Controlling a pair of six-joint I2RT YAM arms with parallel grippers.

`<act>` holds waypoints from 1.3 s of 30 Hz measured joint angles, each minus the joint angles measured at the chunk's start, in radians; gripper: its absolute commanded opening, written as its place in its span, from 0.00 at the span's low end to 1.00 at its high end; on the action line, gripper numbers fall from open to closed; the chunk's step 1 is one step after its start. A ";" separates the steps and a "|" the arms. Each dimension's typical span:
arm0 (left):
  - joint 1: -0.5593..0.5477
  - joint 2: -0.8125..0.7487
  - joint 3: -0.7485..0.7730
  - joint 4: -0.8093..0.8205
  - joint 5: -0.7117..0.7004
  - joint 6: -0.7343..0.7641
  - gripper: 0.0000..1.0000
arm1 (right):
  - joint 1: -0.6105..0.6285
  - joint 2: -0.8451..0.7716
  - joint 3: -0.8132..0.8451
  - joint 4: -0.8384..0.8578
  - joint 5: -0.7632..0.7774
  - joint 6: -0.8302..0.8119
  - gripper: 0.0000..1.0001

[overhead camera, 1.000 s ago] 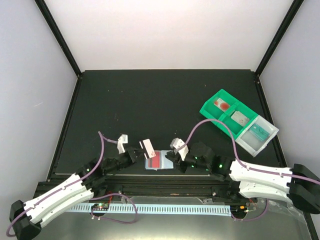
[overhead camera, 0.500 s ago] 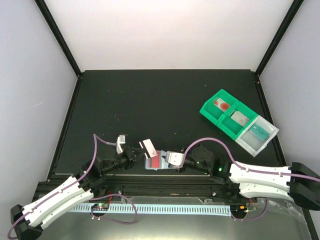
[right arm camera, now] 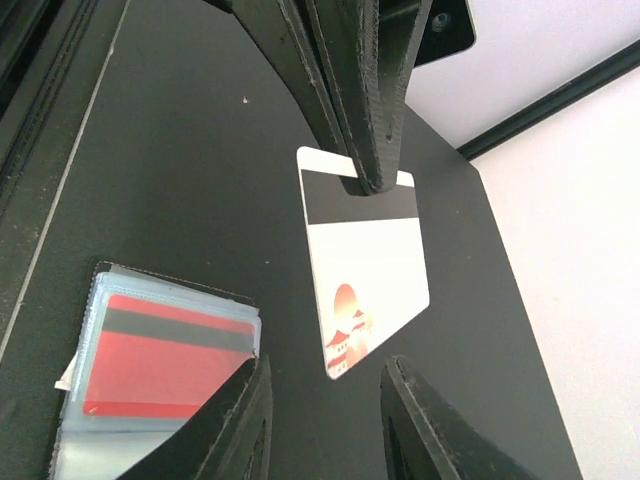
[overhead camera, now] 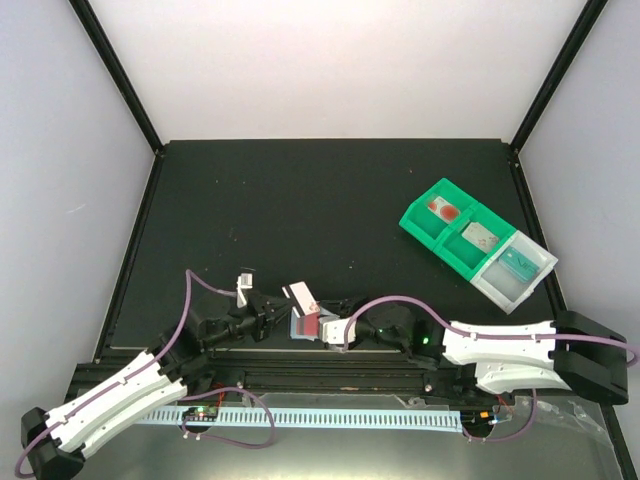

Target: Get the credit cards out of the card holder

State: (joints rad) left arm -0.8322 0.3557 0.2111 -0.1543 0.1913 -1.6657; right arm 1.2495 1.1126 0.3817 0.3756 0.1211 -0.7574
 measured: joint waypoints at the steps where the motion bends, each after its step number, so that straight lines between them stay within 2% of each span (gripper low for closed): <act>1: 0.000 0.005 -0.001 0.006 0.005 -0.007 0.02 | 0.005 0.010 0.000 0.009 0.009 -0.008 0.29; 5: 0.000 0.020 -0.005 0.024 0.026 -0.028 0.01 | 0.014 0.040 0.008 0.040 0.036 -0.037 0.19; 9: 0.000 0.019 -0.005 0.034 0.037 -0.039 0.02 | 0.027 0.051 0.012 0.077 0.064 -0.061 0.02; 12: 0.002 0.019 -0.005 0.037 0.038 -0.047 0.02 | 0.033 0.050 0.012 0.095 0.083 -0.079 0.01; 13: 0.002 0.019 -0.005 0.039 0.038 -0.050 0.06 | 0.034 0.050 0.011 0.097 0.088 -0.083 0.01; 15: 0.002 0.019 -0.005 0.043 0.038 -0.053 0.18 | 0.038 0.047 0.010 0.099 0.095 -0.090 0.01; 19: 0.002 0.014 -0.005 0.045 0.035 -0.048 0.55 | 0.042 0.026 0.006 0.110 0.102 -0.080 0.01; 25: 0.002 -0.055 -0.003 0.019 -0.008 -0.021 0.98 | 0.046 -0.027 -0.008 0.112 0.106 0.020 0.01; 31: 0.002 -0.098 0.049 -0.093 -0.085 0.072 0.99 | 0.047 -0.120 -0.019 0.080 0.139 0.245 0.01; 39: 0.002 -0.107 0.170 -0.210 -0.197 0.299 0.99 | 0.044 -0.219 0.031 -0.096 0.306 0.618 0.01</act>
State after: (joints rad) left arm -0.8303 0.2489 0.3813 -0.3641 -0.0055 -1.3666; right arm 1.2934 0.8932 0.4126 0.2794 0.4271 -0.1390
